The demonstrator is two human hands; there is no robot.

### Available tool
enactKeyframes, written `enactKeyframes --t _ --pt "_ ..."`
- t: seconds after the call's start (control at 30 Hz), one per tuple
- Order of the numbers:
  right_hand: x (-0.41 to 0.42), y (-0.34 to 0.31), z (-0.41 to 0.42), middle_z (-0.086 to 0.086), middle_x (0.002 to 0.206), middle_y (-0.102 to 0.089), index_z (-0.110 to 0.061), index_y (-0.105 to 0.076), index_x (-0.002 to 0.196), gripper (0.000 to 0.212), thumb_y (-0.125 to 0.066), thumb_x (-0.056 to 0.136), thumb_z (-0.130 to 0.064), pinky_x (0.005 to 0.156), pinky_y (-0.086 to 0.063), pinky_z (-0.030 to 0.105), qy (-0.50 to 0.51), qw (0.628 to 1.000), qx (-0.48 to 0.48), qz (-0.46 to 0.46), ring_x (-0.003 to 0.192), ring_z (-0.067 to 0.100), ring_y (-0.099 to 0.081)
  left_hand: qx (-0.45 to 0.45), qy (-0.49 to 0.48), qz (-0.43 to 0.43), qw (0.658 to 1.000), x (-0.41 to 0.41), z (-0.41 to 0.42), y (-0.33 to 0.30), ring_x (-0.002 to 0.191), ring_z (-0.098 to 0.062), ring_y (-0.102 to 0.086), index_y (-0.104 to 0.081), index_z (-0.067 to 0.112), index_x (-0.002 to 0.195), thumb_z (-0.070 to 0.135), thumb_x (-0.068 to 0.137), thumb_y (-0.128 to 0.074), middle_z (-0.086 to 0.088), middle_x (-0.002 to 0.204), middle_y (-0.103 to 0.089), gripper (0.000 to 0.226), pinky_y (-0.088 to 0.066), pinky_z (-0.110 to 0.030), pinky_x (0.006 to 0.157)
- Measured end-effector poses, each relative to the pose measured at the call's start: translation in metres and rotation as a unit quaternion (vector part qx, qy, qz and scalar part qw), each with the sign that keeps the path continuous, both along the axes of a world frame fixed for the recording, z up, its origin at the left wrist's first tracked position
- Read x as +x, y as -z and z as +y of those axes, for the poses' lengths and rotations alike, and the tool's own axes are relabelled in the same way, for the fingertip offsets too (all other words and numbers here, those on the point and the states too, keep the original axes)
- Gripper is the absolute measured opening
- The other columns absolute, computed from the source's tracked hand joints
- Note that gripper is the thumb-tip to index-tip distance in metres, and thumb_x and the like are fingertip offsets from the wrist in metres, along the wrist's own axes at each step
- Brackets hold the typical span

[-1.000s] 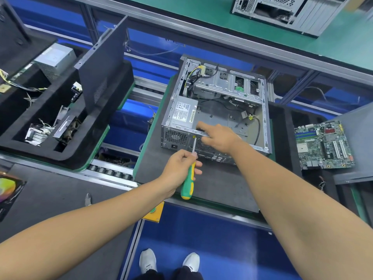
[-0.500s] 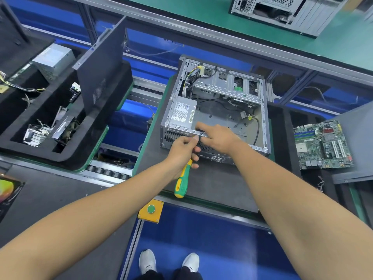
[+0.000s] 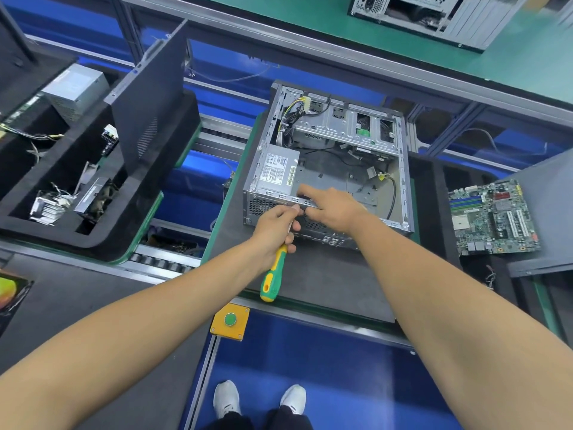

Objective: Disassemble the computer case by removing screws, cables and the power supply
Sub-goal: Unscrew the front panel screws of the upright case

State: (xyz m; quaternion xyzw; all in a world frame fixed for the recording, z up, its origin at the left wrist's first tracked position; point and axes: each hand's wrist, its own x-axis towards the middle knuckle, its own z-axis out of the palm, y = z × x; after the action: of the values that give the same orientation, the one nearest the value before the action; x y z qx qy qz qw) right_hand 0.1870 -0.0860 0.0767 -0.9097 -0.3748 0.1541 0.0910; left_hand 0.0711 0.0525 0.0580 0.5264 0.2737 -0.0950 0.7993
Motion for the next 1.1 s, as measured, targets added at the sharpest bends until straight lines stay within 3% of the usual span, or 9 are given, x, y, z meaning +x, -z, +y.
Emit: enactKeyframes --t 0.2,0.33,0.4,0.5,0.6,0.67,0.73,0.97,1.1 --pt "0.000 0.000 -0.001 -0.001 0.061 -0.046 -0.038 -0.037 0.114 0.030 -0.041 0.085 -0.042 0.051 -0.027 0.032 -0.008 1.000 0.002 -0.009 0.055 0.019 -0.046 0.004 -0.002 0.007 1.000 -0.007 -0.002 0.019 0.041 -0.010 -0.033 -0.068 0.018 0.100 0.032 0.104 -0.057 0.004 0.061 -0.049 0.018 -0.033 -0.021 0.039" --pt "-0.001 -0.001 -0.002 0.000 0.059 -0.044 -0.040 -0.036 0.115 0.029 -0.043 0.087 -0.036 0.050 -0.025 0.031 -0.013 1.000 0.005 -0.012 0.052 0.019 -0.043 0.196 0.071 -0.031 0.978 -0.020 0.015 0.049 0.036 -0.016 -0.036 -0.067 0.018 0.094 0.037 0.104 -0.053 0.003 0.051 -0.045 0.026 -0.035 -0.024 0.042" --pt "-0.002 -0.002 -0.001 0.000 0.059 -0.044 -0.040 -0.035 0.115 0.030 -0.044 0.087 -0.035 0.050 -0.025 0.031 -0.013 1.000 0.004 -0.013 0.052 0.019 -0.043 0.368 0.145 -0.045 0.917 -0.023 0.028 0.061 0.046 -0.020 -0.052 -0.063 0.024 0.093 0.042 0.105 -0.048 0.005 0.058 -0.057 0.027 -0.045 -0.031 0.051" --pt "-0.002 -0.003 -0.001 0.001 0.059 -0.044 -0.041 -0.035 0.116 0.030 -0.044 0.088 -0.034 0.050 -0.026 0.031 -0.012 1.000 0.001 -0.014 0.052 0.020 -0.044 0.577 0.252 -0.055 0.775 -0.023 0.043 0.079 0.084 -0.031 -0.063 -0.050 0.026 0.097 0.048 0.107 -0.039 -0.004 0.091 -0.068 0.026 -0.048 -0.039 0.069" --pt "-0.003 -0.004 -0.001 0.001 0.058 -0.044 -0.040 -0.035 0.117 0.031 -0.042 0.088 -0.034 0.050 -0.026 0.032 -0.014 1.000 0.001 -0.016 0.051 0.020 -0.043 0.664 0.323 -0.070 0.671 -0.017 0.047 0.089 0.093 -0.040 -0.065 -0.051 0.021 0.112 0.047 0.108 -0.037 -0.013 0.102 -0.068 0.029 -0.044 -0.041 0.070" --pt "-0.003 -0.004 -0.001 0.002 0.059 -0.044 -0.040 -0.036 0.118 0.032 -0.042 0.087 -0.034 0.050 -0.026 0.032 -0.014 1.000 0.000 -0.016 0.051 0.020 -0.042 0.682 0.358 -0.067 0.634 -0.013 0.046 0.091 0.097 -0.041 -0.065 -0.052 0.019 0.116 0.047 0.108 -0.037 -0.015 0.106 -0.068 0.033 -0.045 -0.042 0.072" --pt "-0.003 -0.004 -0.001 0.002 0.059 -0.044 -0.039 -0.037 0.119 0.033 -0.041 0.087 -0.035 0.050 -0.027 0.032 -0.010 1.000 0.000 -0.016 0.052 0.020 -0.043 0.674 0.367 -0.054 0.638 -0.010 0.046 0.091 0.099 -0.040 -0.065 -0.054 0.019 0.113 0.049 0.107 -0.041 -0.014 0.109 -0.067 0.034 -0.046 -0.042 0.075" --pt "-0.002 -0.003 -0.001 0.002 0.059 -0.045 -0.040 -0.038 0.119 0.033 -0.043 0.087 -0.034 0.050 -0.027 0.032 -0.007 1.000 0.002 -0.015 0.052 0.020 -0.044 0.594 0.361 -0.007 0.719 -0.003 0.054 0.086 0.111 -0.035 -0.062 -0.048 0.017 0.111 0.052 0.102 -0.054 -0.012 0.121 -0.066 0.036 -0.042 -0.040 0.075" --pt "-0.002 -0.002 -0.002 0.002 0.059 -0.043 -0.039 -0.038 0.117 0.031 -0.043 0.087 -0.033 0.050 -0.027 0.032 -0.006 1.000 0.000 -0.012 0.051 0.021 -0.042 0.545 0.371 0.014 0.752 -0.004 0.063 0.081 0.117 -0.037 -0.060 -0.046 0.012 0.115 0.038 0.106 -0.051 -0.015 0.130 -0.063 0.027 -0.048 -0.045 0.091"
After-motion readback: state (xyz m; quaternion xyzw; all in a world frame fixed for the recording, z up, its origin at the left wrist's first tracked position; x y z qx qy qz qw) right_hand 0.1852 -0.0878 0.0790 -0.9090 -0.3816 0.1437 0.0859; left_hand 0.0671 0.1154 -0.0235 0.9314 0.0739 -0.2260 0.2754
